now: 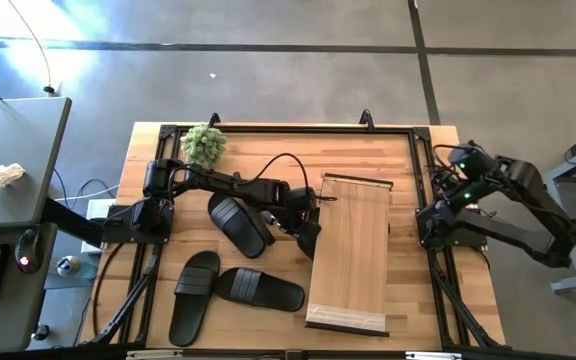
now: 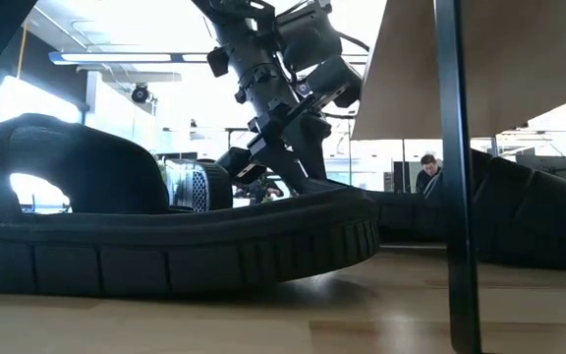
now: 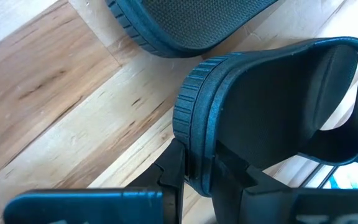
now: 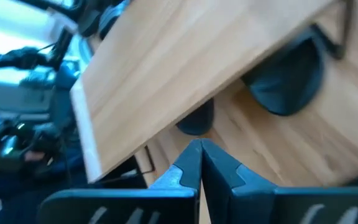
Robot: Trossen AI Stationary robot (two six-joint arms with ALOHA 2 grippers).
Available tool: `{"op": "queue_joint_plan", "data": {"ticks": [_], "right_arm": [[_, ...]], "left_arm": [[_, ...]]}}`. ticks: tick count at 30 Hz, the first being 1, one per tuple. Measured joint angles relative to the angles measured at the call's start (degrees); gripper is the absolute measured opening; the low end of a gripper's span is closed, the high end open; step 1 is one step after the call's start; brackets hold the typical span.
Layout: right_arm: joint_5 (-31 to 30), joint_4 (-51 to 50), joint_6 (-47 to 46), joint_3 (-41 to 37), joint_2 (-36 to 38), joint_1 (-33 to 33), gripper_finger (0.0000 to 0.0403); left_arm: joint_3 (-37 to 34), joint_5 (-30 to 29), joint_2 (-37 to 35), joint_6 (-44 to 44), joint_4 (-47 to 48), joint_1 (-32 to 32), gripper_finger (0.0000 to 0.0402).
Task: Pick and place slides into the shelf
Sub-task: Put the black slide under the shelf
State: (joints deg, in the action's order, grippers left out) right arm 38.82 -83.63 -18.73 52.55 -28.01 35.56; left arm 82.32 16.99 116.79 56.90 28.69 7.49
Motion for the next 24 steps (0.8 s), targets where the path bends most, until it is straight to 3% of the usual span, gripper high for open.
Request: {"op": "queue_joint_plan", "data": {"ticks": [6, 10, 12, 15, 19, 21, 24], "right_arm": [[7.5, 7.1, 0.2, -3.3, 1.0, -2.0, 0.0], [17.4, 28.0, -7.4, -4.4, 1.2, -3.2, 0.0], [19.4, 41.0, -13.3, -4.7, 0.9, -4.2, 0.0], [18.7, 61.4, -20.6, -4.7, -0.3, -6.8, 0.0], [13.2, 84.4, -26.4, -4.7, -4.0, -12.2, 0.0], [11.3, 91.3, -26.4, -4.7, -7.1, -15.9, 0.0], [11.1, 91.0, -24.0, -4.7, -12.0, -22.0, 0.0]], "left_arm": [[0.0, 0.6, 0.0, 0.4, 0.1, 0.0, 0.004], [0.0, 1.2, 0.0, 0.6, 0.1, 0.0, 0.004], [0.0, 1.3, 0.0, 0.6, 0.1, 0.0, 0.004], [0.0, 1.4, 0.0, 0.7, 0.1, 0.0, 0.004], [0.0, 1.4, 0.0, 0.7, 0.1, 0.0, 0.004], [0.0, 1.4, 0.0, 0.7, -0.2, 0.0, 0.004], [0.0, 1.5, 0.0, 0.7, -0.3, 0.0, 0.004]]}}
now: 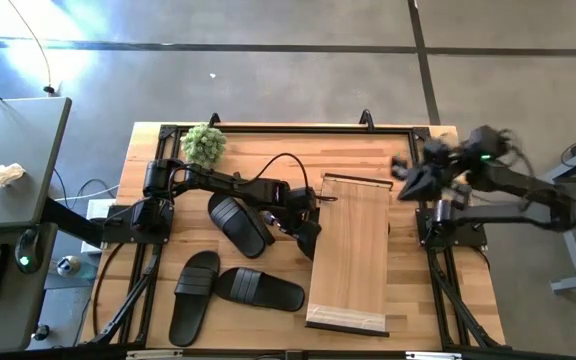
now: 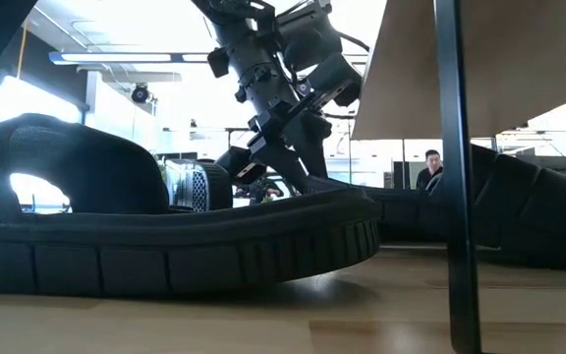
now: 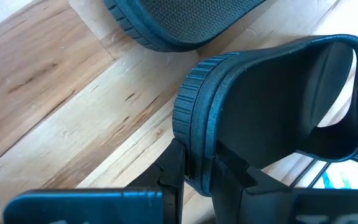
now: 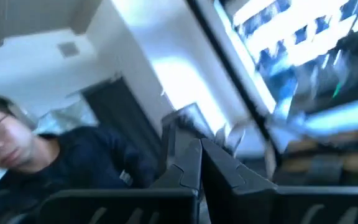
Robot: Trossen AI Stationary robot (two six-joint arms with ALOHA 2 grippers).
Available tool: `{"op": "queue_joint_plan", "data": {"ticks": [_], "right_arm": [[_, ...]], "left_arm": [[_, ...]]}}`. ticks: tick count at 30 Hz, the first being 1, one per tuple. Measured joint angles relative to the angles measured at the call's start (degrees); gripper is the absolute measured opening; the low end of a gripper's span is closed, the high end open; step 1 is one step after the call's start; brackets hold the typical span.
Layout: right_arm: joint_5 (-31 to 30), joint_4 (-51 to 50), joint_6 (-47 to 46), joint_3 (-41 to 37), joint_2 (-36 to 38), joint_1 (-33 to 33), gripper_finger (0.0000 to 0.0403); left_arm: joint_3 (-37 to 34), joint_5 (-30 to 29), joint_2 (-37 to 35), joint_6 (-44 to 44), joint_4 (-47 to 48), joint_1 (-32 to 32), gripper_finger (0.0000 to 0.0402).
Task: Pick and place slides into the shelf
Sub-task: Put the black slide under the shelf
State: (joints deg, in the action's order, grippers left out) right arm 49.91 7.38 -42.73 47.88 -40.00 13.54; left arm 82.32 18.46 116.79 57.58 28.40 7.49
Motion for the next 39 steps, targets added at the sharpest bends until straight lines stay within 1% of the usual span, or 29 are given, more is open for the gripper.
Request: {"op": "queue_joint_plan", "data": {"ticks": [2, 4, 6, 8, 9, 11, 12, 13, 15, 18, 21, 26, 29, 32, 34, 37, 39], "right_arm": [[0.0, -5.4, 1.7, 0.0, -2.5, -4.9, 0.0], [-1.4, -14.7, 3.0, -0.2, -3.2, -10.1, 0.0], [-6.2, -23.9, 4.0, 0.2, -1.8, -15.0, 0.0], [-14.2, -34.1, 3.5, 1.1, 0.6, -19.9, 0.0], [-19.2, -39.1, 2.1, 1.7, 1.7, -22.7, 0.0], [-29.5, -48.0, -2.2, 2.3, 3.5, -28.6, 0.0], [-33.6, -52.4, -5.2, 2.3, 3.8, -31.9, 0.0], [-37.0, -55.7, -8.0, 2.2, 3.7, -35.2, 0.0], [-41.8, -59.2, -12.9, 1.2, 2.0, -41.4, 0.0], [-46.8, -59.4, -18.2, 0.3, -1.1, -49.1, 0.0], [-51.8, -60.9, -24.1, 0.0, -4.6, -55.1, 0.0], [-57.8, -66.2, -37.7, -0.1, -11.8, -62.3, 0.0], [-60.7, -65.3, -42.9, -0.1, -16.8, -66.0, 0.0], [-62.9, -64.0, -47.9, -0.2, -21.5, -68.9, 0.0], [-63.4, -58.7, -50.5, -2.7, -23.4, -70.4, 0.0], [-65.9, -44.2, -52.9, -9.6, -25.4, -71.9, 0.0], [-68.3, -37.9, -54.5, -13.7, -26.5, -72.0, 0.0]], "left_arm": [[0.0, 0.0, 0.0, 0.0, 0.0, 0.0, 0.004], [0.0, 0.0, 0.0, 0.0, -0.2, 0.0, 0.004], [0.0, 0.0, 0.0, 0.0, -0.6, 0.0, 0.004], [0.0, 0.0, 0.0, 0.0, -1.3, 0.0, 0.004], [0.0, 0.0, 0.0, 0.0, -1.7, 0.0, 0.004], [0.0, 0.0, 0.0, 0.0, -1.9, 0.0, 0.004], [0.0, 0.0, 0.0, -0.1, -1.9, 0.0, 0.004], [0.0, 0.0, 0.0, -0.1, -1.9, 0.0, 0.004], [0.0, 0.0, 0.0, -0.3, -1.9, 0.0, 0.004], [0.0, -0.1, 0.0, -0.3, -1.9, 0.0, 0.004], [0.0, -1.7, 0.0, -0.3, -1.9, 0.0, 0.004], [0.0, -2.8, 0.0, -0.8, -1.9, -0.1, 0.004], [0.0, -2.8, 0.0, -1.6, -1.9, 0.0, 0.0045], [0.0, -2.7, 0.0, -1.8, -1.9, 0.0, 0.0059], [0.0, -2.5, 0.0, -2.7, -1.8, 0.0, 0.0071], [0.0, -1.0, 0.0, -3.8, -1.8, 0.0, 0.0089], [0.0, -0.6, 0.0, -4.1, -1.9, 0.0, 0.0098]]}}
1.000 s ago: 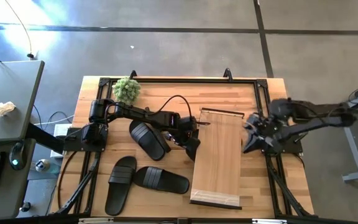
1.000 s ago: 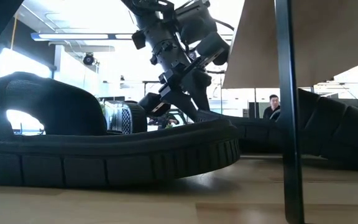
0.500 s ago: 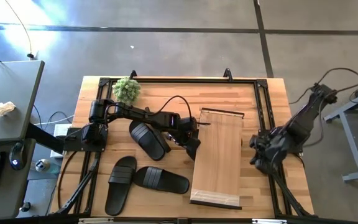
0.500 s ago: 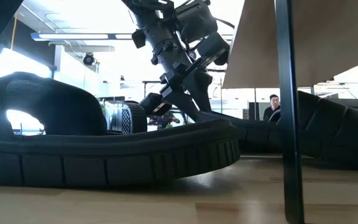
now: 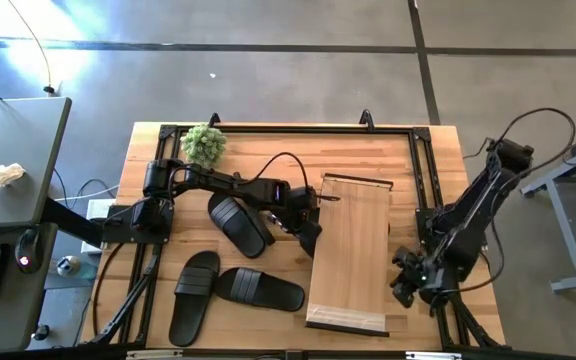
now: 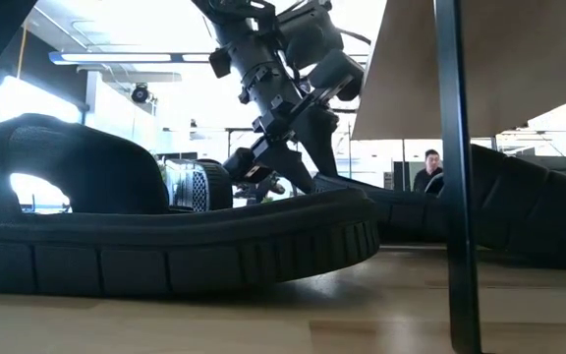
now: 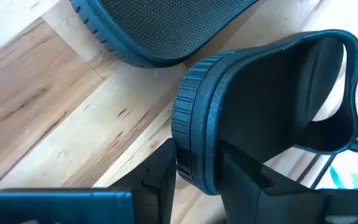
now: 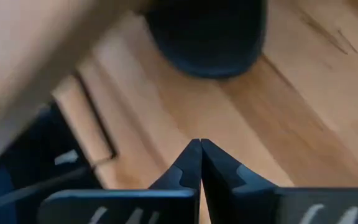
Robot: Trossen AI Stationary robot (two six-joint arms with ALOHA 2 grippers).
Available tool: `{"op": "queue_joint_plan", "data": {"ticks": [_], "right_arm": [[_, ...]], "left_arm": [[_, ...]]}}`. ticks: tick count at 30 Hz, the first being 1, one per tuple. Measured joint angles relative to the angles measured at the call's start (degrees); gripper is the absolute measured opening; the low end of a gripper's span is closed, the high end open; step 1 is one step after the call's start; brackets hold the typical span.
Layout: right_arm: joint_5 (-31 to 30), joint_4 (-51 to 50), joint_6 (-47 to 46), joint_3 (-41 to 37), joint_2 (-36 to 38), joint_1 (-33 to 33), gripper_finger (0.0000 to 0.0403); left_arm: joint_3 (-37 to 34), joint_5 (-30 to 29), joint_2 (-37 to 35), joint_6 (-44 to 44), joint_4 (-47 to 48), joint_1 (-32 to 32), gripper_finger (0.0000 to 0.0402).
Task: Pick and place slides into the shelf
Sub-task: Put the black slide under the shelf
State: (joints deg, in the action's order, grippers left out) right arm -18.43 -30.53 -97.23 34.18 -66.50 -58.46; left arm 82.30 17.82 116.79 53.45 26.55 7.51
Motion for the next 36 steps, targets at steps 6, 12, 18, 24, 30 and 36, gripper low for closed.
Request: {"op": "queue_joint_plan", "data": {"ticks": [6, 12, 18, 24, 30, 36], "right_arm": [[-3.9, 10.2, -1.0, -4.9, -4.5, 0.5, 0.0], [-5.3, 16.7, -3.9, -5.1, -11.3, 1.4, 0.0], [-8.8, 18.5, -15.0, -5.1, -15.6, -0.2, 0.0], [-14.1, 18.5, -17.8, -5.1, -17.8, -3.2, 0.0], [-14.9, 19.2, -14.8, -5.1, -20.0, -4.3, 0.0], [-18.5, 18.6, -19.1, -5.1, -20.2, -4.5, 0.0]], "left_arm": [[0.0, 1.6, 0.0, -0.7, 0.0, 0.0, 0.011], [0.0, 2.4, 0.0, -0.3, 0.1, 0.0, 0.011], [0.0, 5.2, 0.0, -0.5, 0.1, 0.0, 0.011], [0.0, 8.3, 0.0, -2.7, 0.7, -0.1, 0.0111], [0.0, 11.4, 0.0, -3.9, 0.7, 0.0, 0.0111], [0.0, 12.5, 0.0, -4.6, 1.3, 0.0, 0.0111]]}}
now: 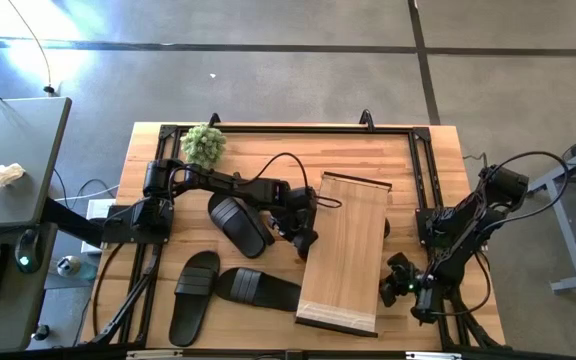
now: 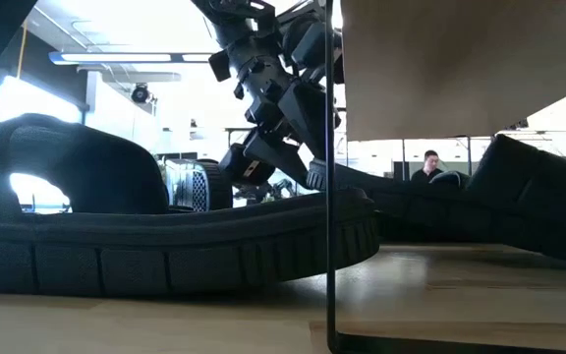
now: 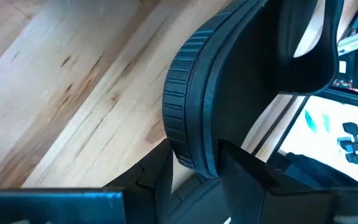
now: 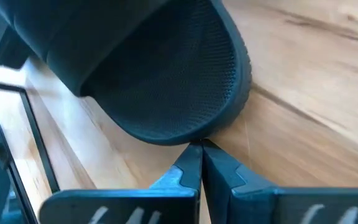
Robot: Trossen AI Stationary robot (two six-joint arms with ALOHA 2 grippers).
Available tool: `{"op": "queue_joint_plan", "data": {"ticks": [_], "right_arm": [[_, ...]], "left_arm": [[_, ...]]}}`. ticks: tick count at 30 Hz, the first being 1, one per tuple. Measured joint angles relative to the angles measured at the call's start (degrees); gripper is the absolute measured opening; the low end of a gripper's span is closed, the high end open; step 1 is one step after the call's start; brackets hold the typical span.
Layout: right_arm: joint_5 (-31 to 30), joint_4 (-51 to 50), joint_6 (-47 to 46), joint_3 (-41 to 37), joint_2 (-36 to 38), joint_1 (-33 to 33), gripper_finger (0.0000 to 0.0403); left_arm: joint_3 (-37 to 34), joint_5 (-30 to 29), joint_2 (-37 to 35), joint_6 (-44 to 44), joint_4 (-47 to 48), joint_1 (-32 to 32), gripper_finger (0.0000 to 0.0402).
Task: Pick and place slides into the shelf
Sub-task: Put the black slide under the shelf
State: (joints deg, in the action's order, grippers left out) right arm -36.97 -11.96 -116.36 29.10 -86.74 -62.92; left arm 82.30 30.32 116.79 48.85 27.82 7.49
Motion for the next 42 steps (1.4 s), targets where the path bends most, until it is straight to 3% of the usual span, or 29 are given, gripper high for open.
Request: {"op": "queue_joint_plan", "data": {"ticks": [14, 35, 42], "right_arm": [[-2.6, -9.2, -9.2, 0.0, 0.0, 0.2, 0.0], [1.0, -14.8, -8.3, 7.6, 0.2, -0.1, 0.0], [0.4, -14.6, -8.3, 7.6, 0.2, 0.0, 0.0]], "left_arm": [[0.0, 0.1, 0.0, -12.3, 5.4, 0.0, 0.0111], [0.0, 0.8, 0.0, -25.9, 7.5, 3.0, 0.0111], [0.0, -3.3, 0.0, -27.7, 7.4, 2.2, 0.0154]]}}
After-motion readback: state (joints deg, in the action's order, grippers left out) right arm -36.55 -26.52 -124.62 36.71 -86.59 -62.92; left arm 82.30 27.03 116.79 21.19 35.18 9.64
